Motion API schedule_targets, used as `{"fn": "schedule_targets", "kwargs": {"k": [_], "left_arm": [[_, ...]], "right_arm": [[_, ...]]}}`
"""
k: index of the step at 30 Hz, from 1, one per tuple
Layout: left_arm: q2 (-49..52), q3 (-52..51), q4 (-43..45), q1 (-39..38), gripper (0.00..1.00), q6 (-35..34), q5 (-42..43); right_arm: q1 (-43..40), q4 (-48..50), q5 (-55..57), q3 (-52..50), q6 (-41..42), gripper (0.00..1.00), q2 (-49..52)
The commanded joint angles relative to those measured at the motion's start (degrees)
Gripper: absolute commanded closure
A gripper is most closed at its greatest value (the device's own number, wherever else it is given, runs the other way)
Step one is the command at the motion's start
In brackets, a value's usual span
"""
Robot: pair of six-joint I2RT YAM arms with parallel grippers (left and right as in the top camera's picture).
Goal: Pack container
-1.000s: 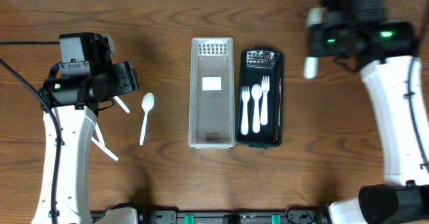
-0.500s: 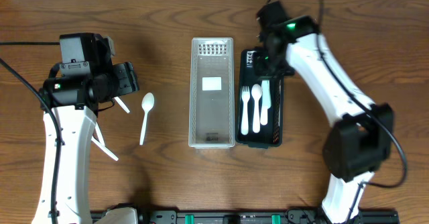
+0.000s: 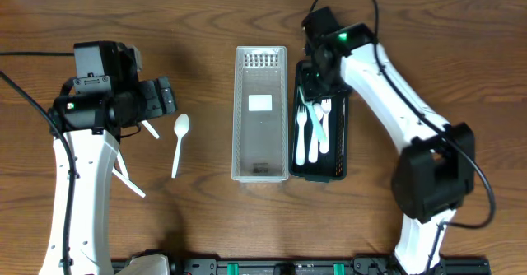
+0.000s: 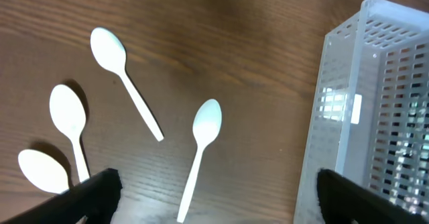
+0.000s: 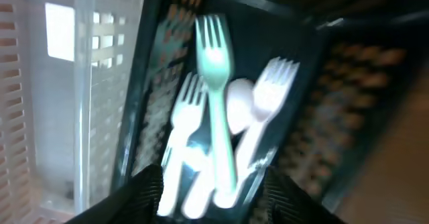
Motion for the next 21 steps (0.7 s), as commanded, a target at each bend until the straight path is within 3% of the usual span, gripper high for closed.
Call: {"fn": "schedule_targets", "kwargs": {"k": [1,4,6,10,21], "left_arm": [[-0.1,1.0,-1.4,0.1,0.03,5.9,-0.5],[-0.1,1.0,-1.9,0.1,0.02,10.0,-0.5],[0.2,1.0,-1.8,0.1,0.00,11.9,-0.5],[3.4,0.9,-1.9,0.1,0.02,16.0,-0.5],[21.1,0.1,-1.9,0.1,0.02,16.5,-0.6]], "right_arm": [[-2.8,0.6,9.1,1.8,-4.2,0.42,-7.9],[-5.9,1.9,15.8,2.1,-4.7,0.15,-13.3],[-8.2,2.6,15.4,2.1,-6.2,0.10,-15.6],[-14.3,2.5,12.0,2.1,-6.8,0.10,-18.6],[-22.5,-0.3,9.2,1.9,-8.3,0.10,-18.3]]}}
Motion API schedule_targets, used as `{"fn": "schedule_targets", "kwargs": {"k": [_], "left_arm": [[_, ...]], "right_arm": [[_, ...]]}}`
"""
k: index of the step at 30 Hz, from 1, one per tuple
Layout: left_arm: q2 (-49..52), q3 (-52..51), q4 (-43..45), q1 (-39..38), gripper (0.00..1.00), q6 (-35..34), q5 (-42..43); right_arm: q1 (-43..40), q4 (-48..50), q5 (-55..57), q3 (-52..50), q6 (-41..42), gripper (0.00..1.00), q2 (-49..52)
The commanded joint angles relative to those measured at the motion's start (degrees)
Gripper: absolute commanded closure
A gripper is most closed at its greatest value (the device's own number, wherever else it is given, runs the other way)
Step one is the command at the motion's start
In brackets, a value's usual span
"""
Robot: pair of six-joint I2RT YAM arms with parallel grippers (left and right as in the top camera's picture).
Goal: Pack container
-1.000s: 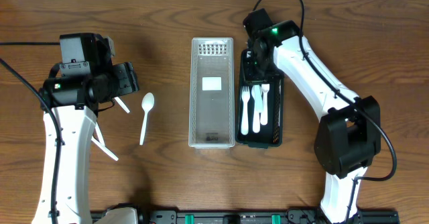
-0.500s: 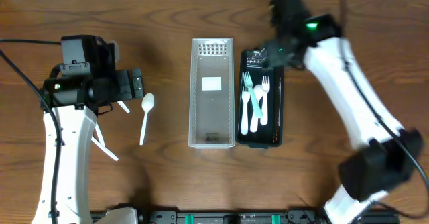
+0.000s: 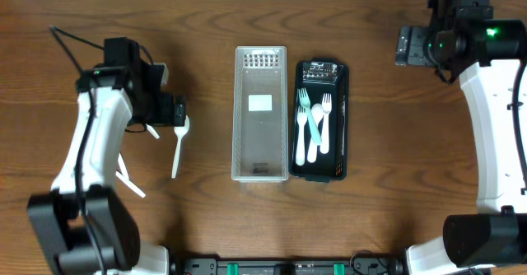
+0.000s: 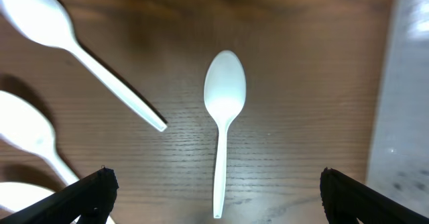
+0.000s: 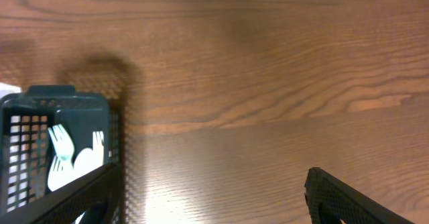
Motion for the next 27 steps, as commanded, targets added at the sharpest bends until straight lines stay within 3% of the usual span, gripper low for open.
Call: {"fn": "schedule_targets", "kwargs": {"k": [1,15,27], "left_arm": [[4.3,-0.3,-0.4,0.1,0.02,1.2,-0.5],[16.6,-1.1,1.2,-4.2,0.02,-0.8,-5.0],[20.3,-1.1,1.8,-6.5,0.02,-1.7,-5.0]], "right_arm": [[-0.8,-0.2,-0.5,0.0,-1.8,0.10,0.1],[-0.8,0.0,-0.3,0.0,-2.2,0.11,0.1],[-0.8,-0.6,-0.2,0.0,-2.2,0.11,0.1]]}}
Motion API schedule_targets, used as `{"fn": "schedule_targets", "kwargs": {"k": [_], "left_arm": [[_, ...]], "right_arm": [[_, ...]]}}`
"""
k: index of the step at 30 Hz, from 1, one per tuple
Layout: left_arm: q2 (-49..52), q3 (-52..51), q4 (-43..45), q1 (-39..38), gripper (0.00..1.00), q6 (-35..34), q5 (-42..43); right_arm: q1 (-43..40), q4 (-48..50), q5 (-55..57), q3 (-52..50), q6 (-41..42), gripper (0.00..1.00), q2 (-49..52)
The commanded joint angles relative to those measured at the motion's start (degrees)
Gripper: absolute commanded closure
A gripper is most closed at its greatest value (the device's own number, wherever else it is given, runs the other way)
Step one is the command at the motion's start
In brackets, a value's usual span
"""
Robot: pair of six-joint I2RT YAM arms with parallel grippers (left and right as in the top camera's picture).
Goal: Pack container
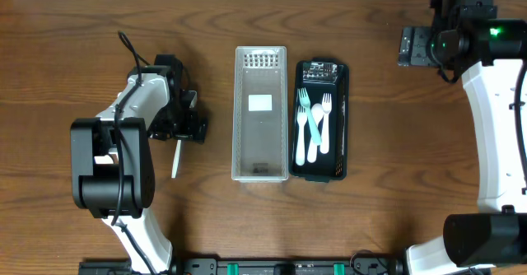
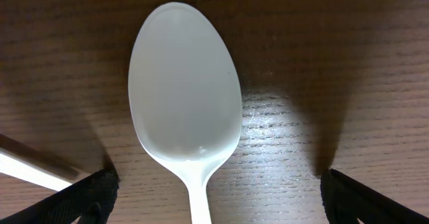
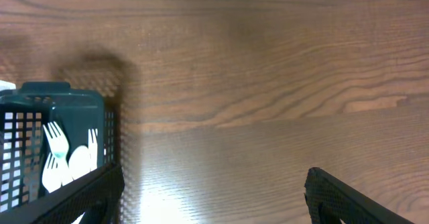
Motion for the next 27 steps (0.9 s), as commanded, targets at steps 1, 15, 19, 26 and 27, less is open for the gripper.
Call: {"fn": "schedule_targets", "kwargs": {"k": [1,15,19,26,27], "left_arm": [[2.4,-0.6,0.0,0.0,0.02,-0.8,0.4],[2.4,-0.6,-2.6,0.0,0.67,-1.2,0.4],[2.4,-0.6,-2.5,0.0,0.81,-1.2,0.4],[2.4,-0.6,-2.1,0.0,0.94,-1.4,0.3],[2.4,-0.6,-2.0,0.0,0.94,-2.0,0.1]], "right_arm": [[-0.2,-0.4,0.2,0.0,-0.8,0.11,0.1],[-0.2,-1.3,0.2,0.0,-0.8,0.10,0.1],[-0.2,-1.7,0.2,0.0,-0.8,0.10,0.1],[-0.4,-1.8,1.1,0.0,-1.1,0.10,0.1],[-0.5,-1.8,1.1,0.0,-1.2,0.10,0.1]]}}
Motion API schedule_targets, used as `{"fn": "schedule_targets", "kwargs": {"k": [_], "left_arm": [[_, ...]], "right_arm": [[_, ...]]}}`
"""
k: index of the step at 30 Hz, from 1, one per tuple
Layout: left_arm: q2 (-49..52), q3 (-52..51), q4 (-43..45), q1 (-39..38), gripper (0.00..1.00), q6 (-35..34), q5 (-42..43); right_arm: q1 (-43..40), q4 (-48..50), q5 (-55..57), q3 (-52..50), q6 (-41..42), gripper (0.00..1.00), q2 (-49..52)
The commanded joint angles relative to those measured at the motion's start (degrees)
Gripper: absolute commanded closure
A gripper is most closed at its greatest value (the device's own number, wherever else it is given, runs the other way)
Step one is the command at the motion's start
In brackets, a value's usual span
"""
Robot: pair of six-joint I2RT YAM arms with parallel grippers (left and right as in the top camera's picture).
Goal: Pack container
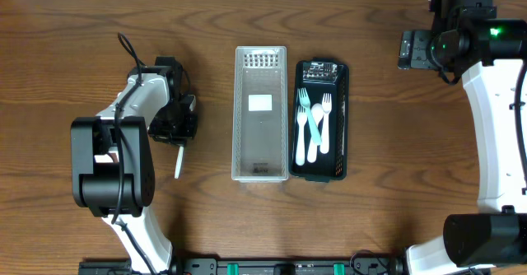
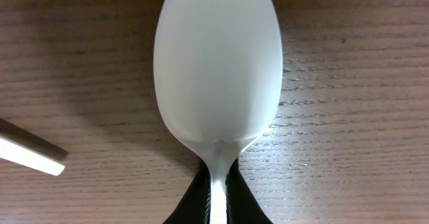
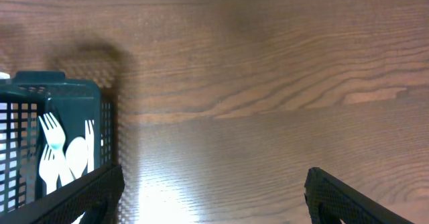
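Observation:
A white plastic spoon [image 2: 216, 63] lies on the wooden table, bowl away from the wrist camera. My left gripper [image 2: 218, 200] is shut on its handle just below the bowl. From overhead the left gripper [image 1: 176, 128] covers the bowl and only the spoon's handle [image 1: 177, 163] sticks out. The clear basket [image 1: 260, 61] stands in the middle, with nothing in it. Beside it, the dark basket [image 1: 339, 127] holds white and teal forks and a spoon. My right gripper [image 1: 412, 48] hangs open at the far right, with nothing between its fingers.
The end of another white spoon's handle [image 2: 30, 155] lies just left of the held spoon. The dark basket's corner [image 3: 57, 90] shows at the left of the right wrist view, with bare table to its right.
My left gripper stood open around the spoon's bowl; now it is shut on the handle just below the bowl. The right arm has barely moved.
My right gripper was over the cutlery in the dark basket, and the left was open above several loose spoons. Then the right was out at the far right, the left above one spoon. The left came down open around that spoon and now grips it.

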Motion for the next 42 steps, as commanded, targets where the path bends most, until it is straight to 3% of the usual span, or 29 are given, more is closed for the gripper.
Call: {"fn": "schedule_targets", "kwargs": {"k": [1,8,13,22,33,42], "left_arm": [[1.9,-0.4,0.5,0.0,0.94,-1.6,0.0],[-0.4,9.5,-9.5,-0.9,0.94,-7.0,-0.7],[-5.6,20.4,-16.2,-5.9,0.94,-10.1,-0.7],[-13.7,25.7,-10.0,-18.4,0.94,-25.4,-0.5],[-4.1,25.6,-7.6,-28.7,0.94,-30.6,-0.5],[-0.3,25.6,-7.5,-29.5,0.94,-30.3,-0.8]], "right_arm": [[-0.5,-0.2,0.8,0.0,-1.2,0.10,0.1],[-0.6,0.0,0.8,0.0,-1.4,0.10,0.1],[-0.9,1.4,0.8,0.0,-1.4,0.10,0.1],[-1.3,1.7,0.8,0.0,-1.4,0.10,0.1],[-1.3,1.7,0.8,0.0,-1.4,0.09,0.1],[-1.3,1.3,0.8,0.0,-1.4,0.09,0.1]]}}
